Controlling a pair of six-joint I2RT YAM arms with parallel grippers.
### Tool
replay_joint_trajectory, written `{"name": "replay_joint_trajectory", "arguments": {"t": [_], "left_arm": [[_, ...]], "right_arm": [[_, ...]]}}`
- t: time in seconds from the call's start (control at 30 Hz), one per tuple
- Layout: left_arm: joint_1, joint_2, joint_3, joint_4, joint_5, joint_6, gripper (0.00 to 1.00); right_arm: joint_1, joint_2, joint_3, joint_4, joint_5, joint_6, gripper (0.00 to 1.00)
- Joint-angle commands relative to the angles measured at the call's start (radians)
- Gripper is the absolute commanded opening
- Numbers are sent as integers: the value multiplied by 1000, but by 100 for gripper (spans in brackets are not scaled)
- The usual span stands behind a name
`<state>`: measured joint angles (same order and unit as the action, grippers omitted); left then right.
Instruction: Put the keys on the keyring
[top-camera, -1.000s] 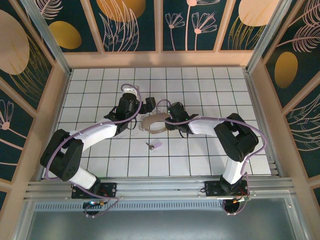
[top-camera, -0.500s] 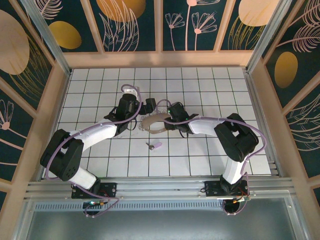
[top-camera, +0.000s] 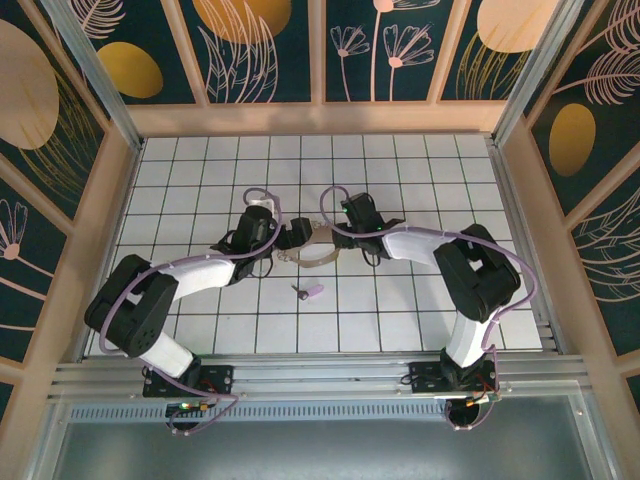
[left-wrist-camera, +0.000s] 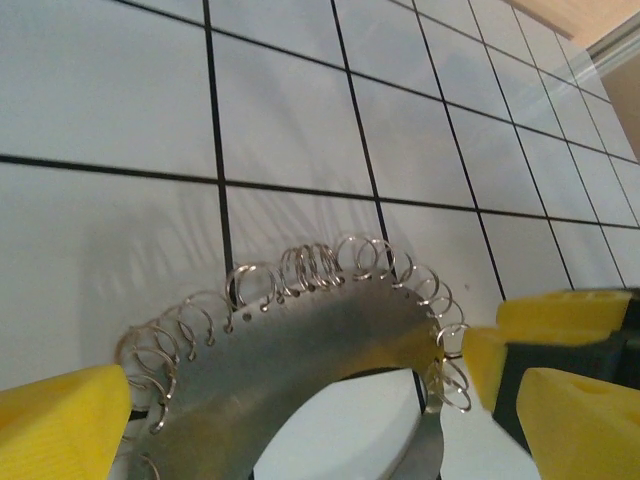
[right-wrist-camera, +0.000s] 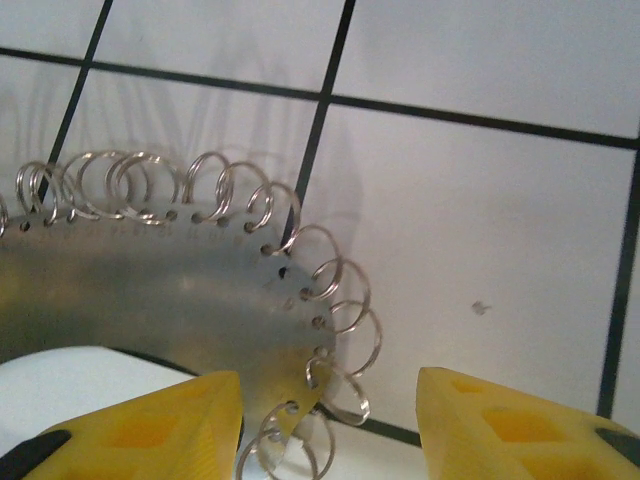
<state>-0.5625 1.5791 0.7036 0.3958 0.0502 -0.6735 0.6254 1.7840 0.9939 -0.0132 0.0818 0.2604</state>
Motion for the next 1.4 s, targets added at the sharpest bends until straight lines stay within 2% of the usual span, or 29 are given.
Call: {"name": "replay_joint_trajectory", "arguments": {"t": [0.0,0.43,0.8,1.13,1.37], "left_arm": [[-5,28,-11,73,52,-40,98],[-20,159,8,132,97,-70,99],[-16,229,82,93,47,-25,99],[14,294,181,51,19,37,99],[17,272,246,9,32,76,99]], "right_arm": [[-14,27,39,-16,-7,-3,50],[-36,66,31,-15,6,14,50],[-34,46,-26,-9,11,42,49],[-28,-63,-73,-10,-32,82,49],[7,-148,-94,-23,-60,110,50]]}}
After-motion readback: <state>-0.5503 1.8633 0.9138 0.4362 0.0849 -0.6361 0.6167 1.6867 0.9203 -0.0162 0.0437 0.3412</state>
